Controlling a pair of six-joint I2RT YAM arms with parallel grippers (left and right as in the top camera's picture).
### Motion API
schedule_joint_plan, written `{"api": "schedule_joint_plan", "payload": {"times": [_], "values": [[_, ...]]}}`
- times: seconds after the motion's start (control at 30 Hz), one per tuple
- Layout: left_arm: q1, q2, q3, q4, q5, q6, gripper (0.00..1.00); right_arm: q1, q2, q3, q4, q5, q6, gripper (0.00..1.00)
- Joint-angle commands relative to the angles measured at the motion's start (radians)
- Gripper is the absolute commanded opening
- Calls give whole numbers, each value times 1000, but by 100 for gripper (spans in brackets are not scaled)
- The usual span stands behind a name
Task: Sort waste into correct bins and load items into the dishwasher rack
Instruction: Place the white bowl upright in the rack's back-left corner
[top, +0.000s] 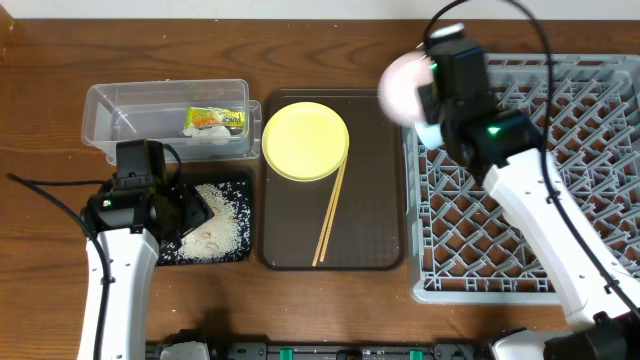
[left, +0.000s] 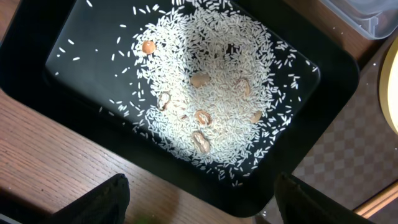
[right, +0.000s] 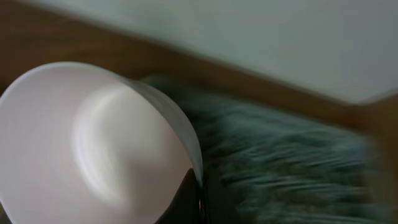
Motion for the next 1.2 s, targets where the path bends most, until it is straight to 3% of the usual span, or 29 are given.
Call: {"api": "schedule_joint_plan", "payload": {"times": [0.0, 0.17, 0.57, 0.97, 1.17], "values": [[5, -2, 7, -1, -2, -5, 78, -42, 0, 11, 77, 342, -201, 1], [5, -2, 7, -1, -2, -6, 77, -106, 55, 11, 203, 518, -262, 1], [5, -2, 7, -2, -2, -6, 78, -212, 288, 11, 270, 769, -249, 1], [5, -2, 7, -2, -2, -6, 78, -168, 380, 2, 230, 667, -161, 1], [5, -2, 7, -2, -2, -5, 78, -145, 380, 0, 122, 480, -87, 4]]}}
